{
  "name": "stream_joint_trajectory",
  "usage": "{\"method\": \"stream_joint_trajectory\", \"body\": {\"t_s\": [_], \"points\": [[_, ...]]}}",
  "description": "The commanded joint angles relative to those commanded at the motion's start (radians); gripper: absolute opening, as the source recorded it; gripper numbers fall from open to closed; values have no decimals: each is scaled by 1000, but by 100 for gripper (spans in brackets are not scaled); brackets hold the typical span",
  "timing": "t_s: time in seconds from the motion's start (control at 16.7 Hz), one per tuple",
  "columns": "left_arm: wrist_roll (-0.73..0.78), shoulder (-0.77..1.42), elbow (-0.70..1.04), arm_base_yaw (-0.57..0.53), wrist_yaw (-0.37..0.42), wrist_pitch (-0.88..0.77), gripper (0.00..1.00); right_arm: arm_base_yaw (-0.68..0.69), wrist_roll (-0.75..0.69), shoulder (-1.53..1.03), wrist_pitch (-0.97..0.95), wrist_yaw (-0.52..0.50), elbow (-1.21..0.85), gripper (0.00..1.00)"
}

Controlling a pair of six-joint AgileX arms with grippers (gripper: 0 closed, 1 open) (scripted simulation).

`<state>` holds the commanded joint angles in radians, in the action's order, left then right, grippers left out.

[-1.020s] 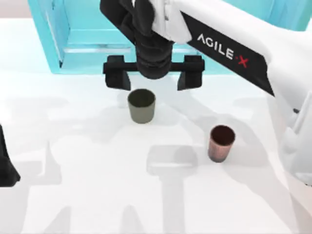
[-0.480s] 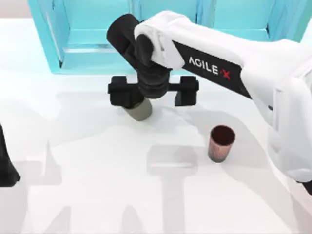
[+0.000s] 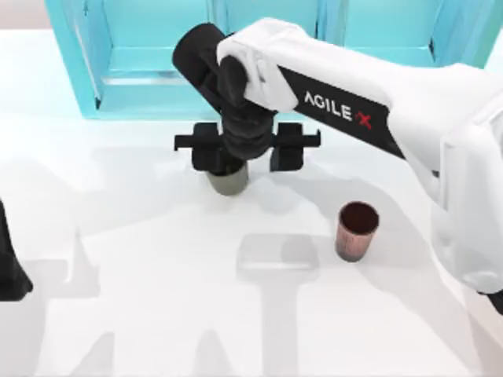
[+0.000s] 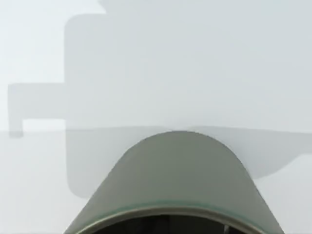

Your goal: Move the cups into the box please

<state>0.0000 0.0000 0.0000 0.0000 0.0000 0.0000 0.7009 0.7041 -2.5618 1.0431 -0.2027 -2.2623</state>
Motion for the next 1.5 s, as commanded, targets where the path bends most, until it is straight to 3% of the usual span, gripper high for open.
{"method": "stream_joint_trajectory", "body": {"t_s": [0.36, 0.42, 1.02, 1.5], "points": [[0, 0, 0, 0, 0, 0, 100, 0, 0, 0, 0, 0, 0, 2], [0, 0, 0, 0, 0, 0, 100, 0, 0, 0, 0, 0, 0, 0], [0, 0, 0, 0, 0, 0, 100, -5, -7, 19, 4, 4, 10, 0], [0, 0, 0, 0, 0, 0, 100, -145, -146, 316, 94, 41, 190, 0]]}}
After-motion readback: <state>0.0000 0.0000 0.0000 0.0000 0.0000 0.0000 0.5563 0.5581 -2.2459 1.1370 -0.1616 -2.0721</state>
